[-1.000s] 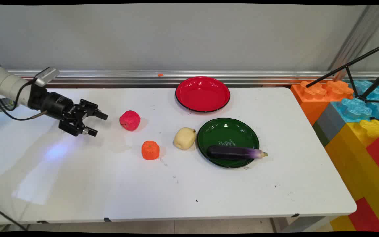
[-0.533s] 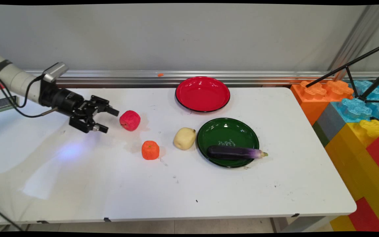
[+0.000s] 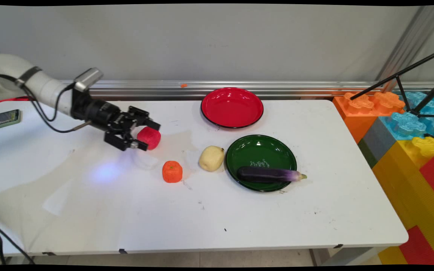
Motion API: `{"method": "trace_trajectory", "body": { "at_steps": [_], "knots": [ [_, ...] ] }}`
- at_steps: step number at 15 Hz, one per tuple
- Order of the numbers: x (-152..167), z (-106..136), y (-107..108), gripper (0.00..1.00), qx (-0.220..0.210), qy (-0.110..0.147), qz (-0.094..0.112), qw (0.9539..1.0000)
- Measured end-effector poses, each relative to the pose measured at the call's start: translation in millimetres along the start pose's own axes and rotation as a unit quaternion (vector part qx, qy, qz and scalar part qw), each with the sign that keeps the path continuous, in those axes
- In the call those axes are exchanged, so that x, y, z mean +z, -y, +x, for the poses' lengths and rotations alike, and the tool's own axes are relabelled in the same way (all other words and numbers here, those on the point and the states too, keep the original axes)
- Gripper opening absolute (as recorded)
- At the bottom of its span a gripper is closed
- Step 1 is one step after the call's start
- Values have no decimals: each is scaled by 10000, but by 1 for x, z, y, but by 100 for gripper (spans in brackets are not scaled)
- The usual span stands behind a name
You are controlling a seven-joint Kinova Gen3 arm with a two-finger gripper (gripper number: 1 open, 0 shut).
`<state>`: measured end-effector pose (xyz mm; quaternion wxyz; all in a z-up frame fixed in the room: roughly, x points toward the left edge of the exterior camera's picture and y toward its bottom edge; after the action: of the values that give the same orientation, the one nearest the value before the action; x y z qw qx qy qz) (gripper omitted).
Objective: Pick up the eggplant from the green plate
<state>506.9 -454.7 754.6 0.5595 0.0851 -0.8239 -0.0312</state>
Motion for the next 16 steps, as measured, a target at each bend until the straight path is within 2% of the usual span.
{"method": "trace_trajectory", "body": {
  "at_steps": [16],
  "knots": [
    [156,33,65,100,114,-256,-223,9994]
  ]
}}
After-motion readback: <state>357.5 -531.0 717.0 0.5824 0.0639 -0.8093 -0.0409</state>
